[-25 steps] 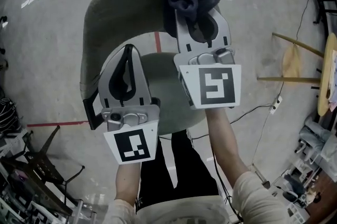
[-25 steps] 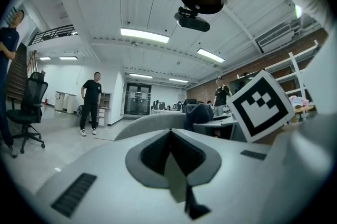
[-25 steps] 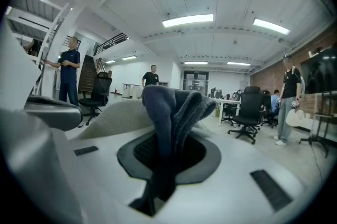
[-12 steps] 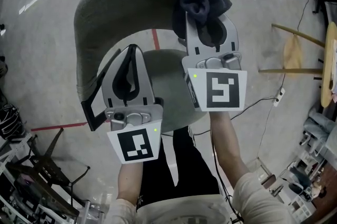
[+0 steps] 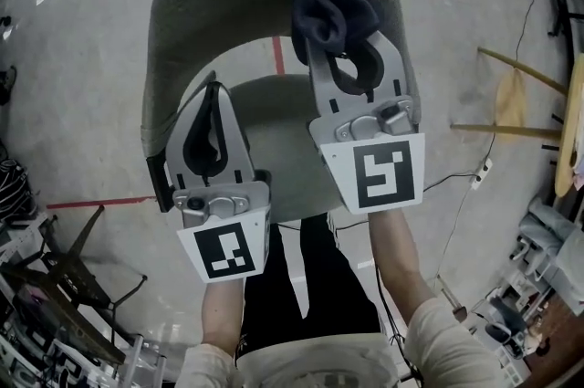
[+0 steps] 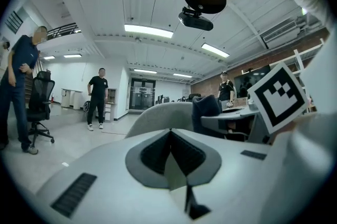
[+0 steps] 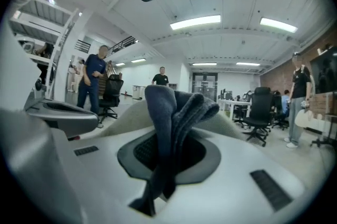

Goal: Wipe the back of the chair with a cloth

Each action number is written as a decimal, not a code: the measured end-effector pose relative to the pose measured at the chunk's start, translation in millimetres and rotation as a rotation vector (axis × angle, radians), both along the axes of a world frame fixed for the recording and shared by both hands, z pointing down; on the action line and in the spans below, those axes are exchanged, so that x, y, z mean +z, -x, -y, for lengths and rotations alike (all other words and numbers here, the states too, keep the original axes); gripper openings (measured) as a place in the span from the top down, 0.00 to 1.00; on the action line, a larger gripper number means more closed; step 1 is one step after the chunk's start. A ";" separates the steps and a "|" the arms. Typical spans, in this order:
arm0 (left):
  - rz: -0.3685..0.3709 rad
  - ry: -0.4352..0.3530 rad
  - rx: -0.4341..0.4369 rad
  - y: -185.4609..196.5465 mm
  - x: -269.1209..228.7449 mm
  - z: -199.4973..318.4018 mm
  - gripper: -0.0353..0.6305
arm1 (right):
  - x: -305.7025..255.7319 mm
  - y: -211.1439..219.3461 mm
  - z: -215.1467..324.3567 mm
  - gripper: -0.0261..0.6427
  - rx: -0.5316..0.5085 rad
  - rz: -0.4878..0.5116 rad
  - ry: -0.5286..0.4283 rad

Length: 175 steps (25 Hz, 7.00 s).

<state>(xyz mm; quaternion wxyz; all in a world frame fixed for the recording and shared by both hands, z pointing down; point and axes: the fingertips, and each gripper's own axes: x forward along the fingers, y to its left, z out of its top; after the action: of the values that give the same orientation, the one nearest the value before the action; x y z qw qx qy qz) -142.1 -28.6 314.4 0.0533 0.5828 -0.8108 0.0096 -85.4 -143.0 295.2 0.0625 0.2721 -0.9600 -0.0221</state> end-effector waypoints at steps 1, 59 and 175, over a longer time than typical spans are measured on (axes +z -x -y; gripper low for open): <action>-0.002 0.006 -0.014 4.0 2.7 -6.6 0.92 | 3.7 11.1 -12.5 0.88 -0.040 0.009 0.013; 0.019 0.059 -0.004 7.3 36.3 -6.4 0.92 | 77.9 -16.6 40.0 0.88 0.216 -0.050 0.076; -0.027 0.075 0.190 -39.5 99.2 19.7 0.92 | 163.4 -121.6 41.3 0.88 0.690 -0.124 0.122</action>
<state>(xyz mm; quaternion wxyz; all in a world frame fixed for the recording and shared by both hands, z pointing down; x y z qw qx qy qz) -102.6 -48.3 413.6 0.0850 0.6547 -0.7502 0.0372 36.2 -184.4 458.5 0.1404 0.5742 -0.8055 0.0415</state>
